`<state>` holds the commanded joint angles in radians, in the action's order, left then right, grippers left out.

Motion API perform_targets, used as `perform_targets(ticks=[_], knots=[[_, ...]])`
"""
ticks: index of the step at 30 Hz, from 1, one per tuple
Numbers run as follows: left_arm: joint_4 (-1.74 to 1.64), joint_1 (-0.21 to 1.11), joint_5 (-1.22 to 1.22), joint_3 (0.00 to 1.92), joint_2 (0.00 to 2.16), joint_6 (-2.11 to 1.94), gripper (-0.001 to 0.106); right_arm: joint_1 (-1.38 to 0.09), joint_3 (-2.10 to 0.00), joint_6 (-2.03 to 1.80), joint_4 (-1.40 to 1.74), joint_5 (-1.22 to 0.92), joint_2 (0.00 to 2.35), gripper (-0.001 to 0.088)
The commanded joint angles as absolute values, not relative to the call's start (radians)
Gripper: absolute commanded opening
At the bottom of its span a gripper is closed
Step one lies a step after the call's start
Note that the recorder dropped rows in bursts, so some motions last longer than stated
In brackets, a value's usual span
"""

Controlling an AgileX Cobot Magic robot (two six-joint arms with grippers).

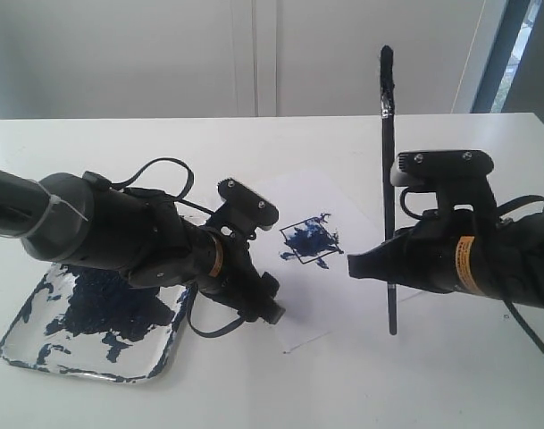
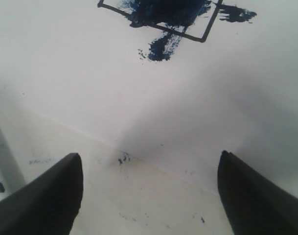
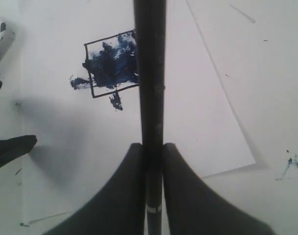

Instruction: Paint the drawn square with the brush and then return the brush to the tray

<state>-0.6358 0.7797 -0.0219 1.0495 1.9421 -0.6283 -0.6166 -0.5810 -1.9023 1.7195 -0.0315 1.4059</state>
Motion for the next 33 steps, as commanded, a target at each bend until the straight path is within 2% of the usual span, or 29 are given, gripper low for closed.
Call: perform_targets(ticks=[8, 14, 27, 30, 33], knots=[[-0.633, 0.780, -0.038, 1.049, 1.942, -0.628, 0.078, -0.617, -0.494, -1.918, 1.720, 0.066, 1.452, 0.0000], [-0.633, 0.780, -0.034, 1.049, 1.942, -0.630, 0.078, -0.617, -0.455, -1.965, 1.722, 0.218, 1.518, 0.0000], [-0.633, 0.780, -0.046, 1.049, 1.942, -0.630, 0.078, -0.617, -0.456, -2.027, 1.744, 0.086, 1.499, 0.0005], [-0.633, 0.780, -0.049, 1.049, 1.942, -0.630, 0.078, -0.617, -0.489, -2.024, 1.744, 0.053, 1.457, 0.0089], [-0.633, 0.780, -0.049, 1.049, 1.942, -0.630, 0.078, -0.617, -0.527, -1.995, 1.744, 0.000, 1.426, 0.0297]])
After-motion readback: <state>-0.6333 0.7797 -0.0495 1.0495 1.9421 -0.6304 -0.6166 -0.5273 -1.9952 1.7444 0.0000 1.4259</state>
